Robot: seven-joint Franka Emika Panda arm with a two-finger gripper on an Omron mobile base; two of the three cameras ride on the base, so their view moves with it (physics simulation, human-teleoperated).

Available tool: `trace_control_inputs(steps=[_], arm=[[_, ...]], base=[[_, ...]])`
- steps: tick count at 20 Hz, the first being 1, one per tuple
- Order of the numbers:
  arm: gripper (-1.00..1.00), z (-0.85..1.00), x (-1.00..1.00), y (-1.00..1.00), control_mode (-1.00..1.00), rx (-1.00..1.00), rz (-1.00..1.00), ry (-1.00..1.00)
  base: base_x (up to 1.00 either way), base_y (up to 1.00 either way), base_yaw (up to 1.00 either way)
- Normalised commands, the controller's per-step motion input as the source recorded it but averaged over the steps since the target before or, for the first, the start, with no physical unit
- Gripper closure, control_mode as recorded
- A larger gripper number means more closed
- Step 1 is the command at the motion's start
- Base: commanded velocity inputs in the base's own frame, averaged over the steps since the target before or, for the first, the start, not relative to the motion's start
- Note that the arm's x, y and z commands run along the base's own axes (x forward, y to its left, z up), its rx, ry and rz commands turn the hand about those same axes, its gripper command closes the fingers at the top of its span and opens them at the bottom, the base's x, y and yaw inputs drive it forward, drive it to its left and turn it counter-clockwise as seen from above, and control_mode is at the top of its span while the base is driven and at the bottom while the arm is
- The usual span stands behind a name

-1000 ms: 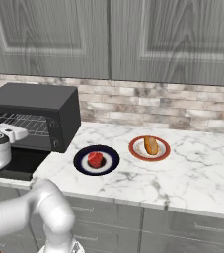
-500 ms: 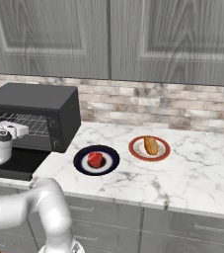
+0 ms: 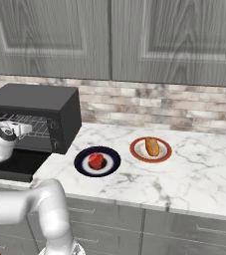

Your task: Open the toaster oven door. Place the hotdog bun on the top rack in the toaster oven and place the steak on the bottom rack.

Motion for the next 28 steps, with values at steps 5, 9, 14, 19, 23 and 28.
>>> trace_control_inputs(steps=[5,9,14,19,23,28], arm=[[-1.00,-0.23,0.08,0.08,-1.00,0.00,0.00,0.00],[-1.00,-0.44,-0.04,0.16,-1.00,0.00,0.00,0.04],[-1.00,-0.56,-0.20,0.21,-1.00,0.00,0.00,0.07],[-1.00,-0.52,-0.30,0.25,-1.00,0.00,0.00,0.02],[-1.00,-0.41,-0.09,0.27,-1.00,0.00,0.00,0.01],[-1.00,-0.53,-0.04,0.30,-1.00,0.00,0.00,0.06]], base=[[0.00,0.00,0.00],[0.00,0.00,0.00],[0.00,0.00,0.00],[0.00,0.00,0.00],[0.00,0.00,0.00],[0.00,0.00,0.00]])
